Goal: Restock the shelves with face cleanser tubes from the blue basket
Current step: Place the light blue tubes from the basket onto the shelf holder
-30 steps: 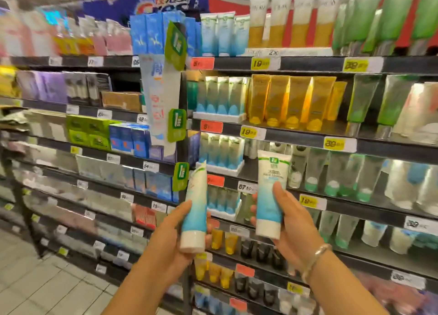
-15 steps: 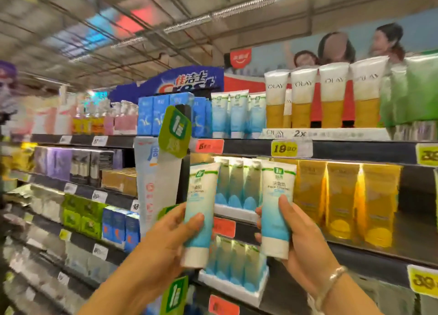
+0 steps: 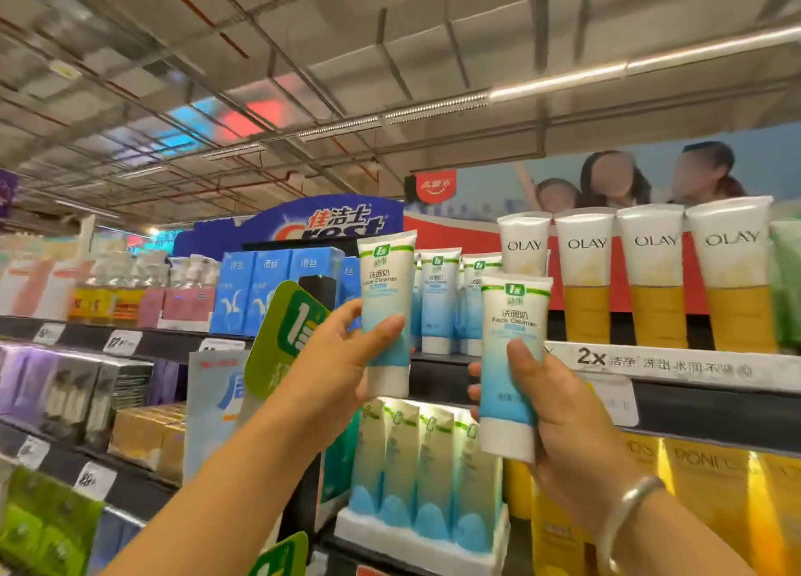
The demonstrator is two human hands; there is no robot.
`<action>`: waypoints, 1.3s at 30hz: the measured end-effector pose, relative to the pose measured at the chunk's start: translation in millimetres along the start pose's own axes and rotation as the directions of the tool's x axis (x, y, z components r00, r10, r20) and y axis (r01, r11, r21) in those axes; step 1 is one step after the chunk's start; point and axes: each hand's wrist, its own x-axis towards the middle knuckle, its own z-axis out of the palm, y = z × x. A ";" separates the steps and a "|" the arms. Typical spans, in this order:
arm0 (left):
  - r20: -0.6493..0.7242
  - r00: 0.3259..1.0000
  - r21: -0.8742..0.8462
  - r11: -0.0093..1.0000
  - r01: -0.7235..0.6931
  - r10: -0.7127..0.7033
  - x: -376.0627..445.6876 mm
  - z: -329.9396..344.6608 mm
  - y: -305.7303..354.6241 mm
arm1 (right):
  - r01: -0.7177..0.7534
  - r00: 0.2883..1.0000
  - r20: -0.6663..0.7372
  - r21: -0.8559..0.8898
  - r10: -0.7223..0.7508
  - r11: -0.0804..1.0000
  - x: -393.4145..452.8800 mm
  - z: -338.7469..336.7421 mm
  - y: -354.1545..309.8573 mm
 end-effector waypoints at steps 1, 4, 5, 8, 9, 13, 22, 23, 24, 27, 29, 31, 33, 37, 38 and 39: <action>0.001 1.000 0.006 1.000 -0.022 0.022 9.7 0.8 -0.6 | 0.027 1.000 0.002 -0.002 -0.027 1.000 7.7 2.9 -4.0; -0.007 0.994 0.103 0.989 -0.109 0.111 38.0 0.3 -6.0 | 0.102 0.994 0.034 0.001 -0.102 0.995 32.4 14.9 -13.9; -0.016 0.989 0.150 0.979 -0.140 0.144 48.0 0.0 -7.8 | 0.125 0.991 0.046 0.003 -0.125 0.992 42.5 20.2 -16.7; -0.068 0.976 0.262 0.947 -0.185 0.209 79.3 0.0 -11.3 | 0.178 0.983 0.050 -0.032 -0.176 0.984 74.7 35.4 -21.8; -0.088 0.971 0.280 0.941 -0.190 0.222 88.6 0.1 -12.2 | 0.183 0.983 0.034 -0.075 -0.180 0.980 84.6 39.7 -22.0; -0.140 0.961 0.379 0.909 -0.171 0.239 115.0 -0.8 -21.9 | 0.158 0.980 -0.069 -0.302 -0.187 0.940 115.9 48.3 -9.8; -0.152 0.974 0.479 0.874 -0.078 0.171 140.7 -6.8 -26.1 | -0.030 0.929 -0.287 -0.685 -0.232 0.728 154.0 57.0 5.9; -0.153 0.975 0.492 0.868 -0.063 0.158 142.0 -7.6 -25.1 | -0.049 0.922 -0.297 -0.723 -0.247 0.689 156.9 57.9 6.1; -0.149 0.978 0.499 0.865 -0.054 0.147 143.2 -8.4 -24.7 | -0.069 0.914 -0.314 -0.744 -0.257 0.664 159.1 58.6 6.7; -0.126 0.985 0.514 0.857 -0.038 0.119 146.7 -9.1 -24.9 | -0.145 0.882 -0.385 -0.771 -0.272 0.620 164.3 59.4 7.5; -0.113 0.988 0.535 0.844 -0.029 0.106 148.9 -8.2 -22.5 | -0.168 0.868 -0.408 -0.778 -0.282 0.606 167.6 60.2 5.6; -0.093 0.990 0.554 0.832 -0.037 0.107 152.1 -6.9 -19.0 | -0.172 0.860 -0.411 -0.790 -0.302 0.588 171.2 61.8 3.1; -0.084 0.991 0.578 0.815 -0.038 0.105 153.6 -6.2 -16.0 | -0.186 0.853 -0.410 -0.816 -0.322 0.547 174.2 63.1 1.1; -0.105 0.992 0.636 0.772 0.016 0.067 150.0 -10.7 -18.2 | -0.258 0.875 -0.401 -0.861 -0.272 0.438 171.7 62.8 4.9; -0.118 0.991 0.650 0.760 0.032 0.060 147.4 -11.5 -20.7 | -0.285 0.881 -0.407 -0.865 -0.243 0.414 169.2 62.1 7.0; -0.132 0.989 0.667 0.744 0.042 0.062 144.2 -11.6 -23.6 | -0.308 0.882 -0.415 -0.865 -0.221 0.397 166.9 60.7 9.4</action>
